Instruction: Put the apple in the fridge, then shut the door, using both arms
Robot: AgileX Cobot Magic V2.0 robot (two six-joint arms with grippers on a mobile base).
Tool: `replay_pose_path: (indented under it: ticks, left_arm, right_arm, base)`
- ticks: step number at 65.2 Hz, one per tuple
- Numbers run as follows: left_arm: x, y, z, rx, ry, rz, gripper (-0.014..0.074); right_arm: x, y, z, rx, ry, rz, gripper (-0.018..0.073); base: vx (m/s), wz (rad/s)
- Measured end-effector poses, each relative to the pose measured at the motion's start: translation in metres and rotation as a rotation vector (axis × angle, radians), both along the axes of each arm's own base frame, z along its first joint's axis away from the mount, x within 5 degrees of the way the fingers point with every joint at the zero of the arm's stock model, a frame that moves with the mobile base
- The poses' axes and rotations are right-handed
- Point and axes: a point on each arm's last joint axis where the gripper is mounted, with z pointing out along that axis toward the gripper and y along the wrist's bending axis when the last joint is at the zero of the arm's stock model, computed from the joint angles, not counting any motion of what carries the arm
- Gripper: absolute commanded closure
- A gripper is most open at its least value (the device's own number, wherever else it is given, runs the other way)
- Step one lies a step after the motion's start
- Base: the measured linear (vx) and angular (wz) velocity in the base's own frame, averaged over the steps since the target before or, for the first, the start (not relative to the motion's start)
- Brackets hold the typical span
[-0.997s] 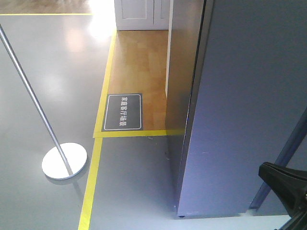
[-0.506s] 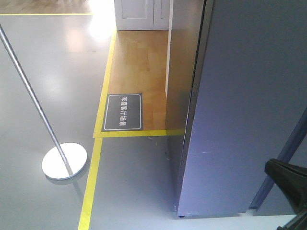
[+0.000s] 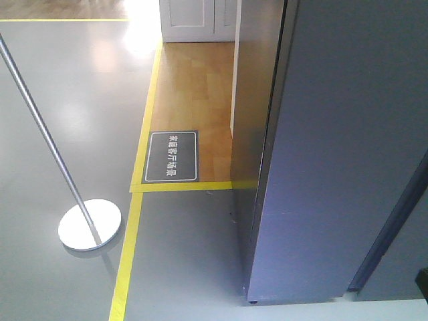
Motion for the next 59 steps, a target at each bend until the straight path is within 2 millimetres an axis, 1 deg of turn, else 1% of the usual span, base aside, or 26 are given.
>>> replay_pose_path:
  ticks: [6,13,19,31,59]
  left_arm:
    - [0.0,0.0,0.0,0.0,0.0,0.0,0.0602]
    - [0.0,0.0,0.0,0.0,0.001,0.0,0.0602]
    - [0.0,0.0,0.0,0.0,0.001,0.0,0.0602]
    - [0.0,0.0,0.0,0.0,0.001,0.0,0.0602]
    - [0.0,0.0,0.0,0.0,0.001,0.0,0.0602]
  right_arm:
    - [-0.004,-0.005,-0.013,0.032,-0.036,-0.063,0.0562]
    - [-0.005,-0.011,-0.023,0.057,-0.117,-0.127,0.0562]
    - [-0.004,-0.013,-0.02,0.063,-0.18,-0.154,0.0562]
    - [-0.004,-0.015,-0.013,-0.002,-0.268,-0.159,0.0562]
    - [-0.004,-0.014,-0.012,-0.011,-0.288,-0.157,0.0562]
  base:
    - [0.0,0.0]
    - [0.0,0.0]
    - [0.0,0.0]
    - [0.0,0.0]
    - [0.0,0.0]
